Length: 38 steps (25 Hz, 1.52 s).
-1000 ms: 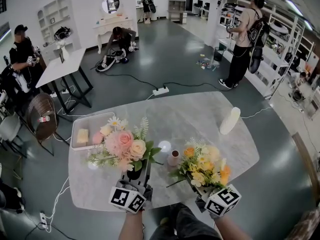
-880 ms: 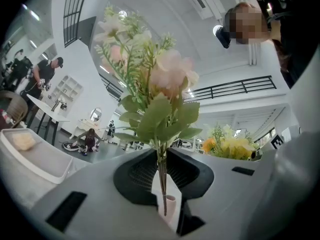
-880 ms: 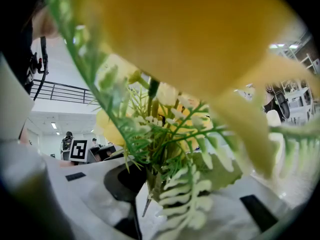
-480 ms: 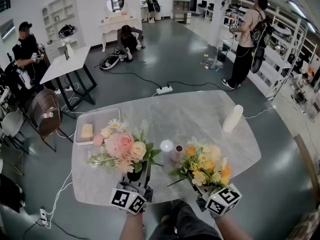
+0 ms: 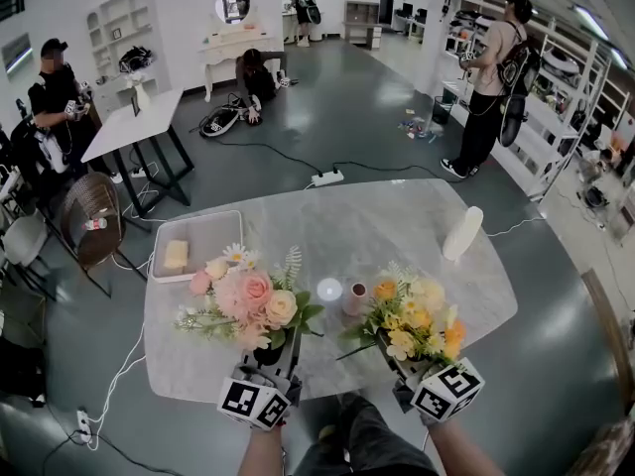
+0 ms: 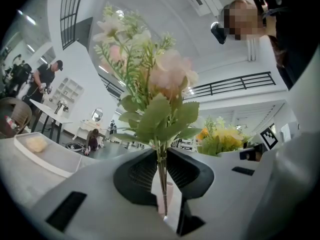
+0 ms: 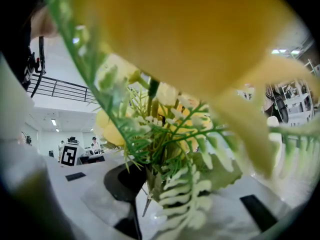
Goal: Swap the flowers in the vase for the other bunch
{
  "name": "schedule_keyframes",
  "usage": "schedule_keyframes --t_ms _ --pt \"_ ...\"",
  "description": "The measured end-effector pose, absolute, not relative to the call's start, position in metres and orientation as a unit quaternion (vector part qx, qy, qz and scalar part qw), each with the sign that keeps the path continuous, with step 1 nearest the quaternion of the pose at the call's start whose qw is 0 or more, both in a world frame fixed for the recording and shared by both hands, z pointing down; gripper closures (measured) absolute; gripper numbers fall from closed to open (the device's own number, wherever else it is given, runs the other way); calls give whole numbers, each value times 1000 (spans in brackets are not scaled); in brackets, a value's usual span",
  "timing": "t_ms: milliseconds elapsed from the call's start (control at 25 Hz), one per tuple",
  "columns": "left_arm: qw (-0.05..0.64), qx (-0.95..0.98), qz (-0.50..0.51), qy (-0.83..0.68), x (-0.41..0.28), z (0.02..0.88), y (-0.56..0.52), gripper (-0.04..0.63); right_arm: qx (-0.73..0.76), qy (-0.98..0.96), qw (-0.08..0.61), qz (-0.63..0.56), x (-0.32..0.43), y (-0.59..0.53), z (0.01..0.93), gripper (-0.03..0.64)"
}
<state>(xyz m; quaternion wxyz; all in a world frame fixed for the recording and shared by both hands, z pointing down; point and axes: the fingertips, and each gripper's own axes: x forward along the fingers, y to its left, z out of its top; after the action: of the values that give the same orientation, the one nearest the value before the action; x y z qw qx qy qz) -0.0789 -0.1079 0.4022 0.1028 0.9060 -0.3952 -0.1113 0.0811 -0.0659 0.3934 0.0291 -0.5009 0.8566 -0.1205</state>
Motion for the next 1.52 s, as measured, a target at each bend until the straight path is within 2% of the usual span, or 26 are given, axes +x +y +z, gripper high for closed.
schedule_keyframes --t_ms 1520 --pt "112 908 -97 -392 -54 419 -152 528 -517 854 35 -44 123 -160 336 499"
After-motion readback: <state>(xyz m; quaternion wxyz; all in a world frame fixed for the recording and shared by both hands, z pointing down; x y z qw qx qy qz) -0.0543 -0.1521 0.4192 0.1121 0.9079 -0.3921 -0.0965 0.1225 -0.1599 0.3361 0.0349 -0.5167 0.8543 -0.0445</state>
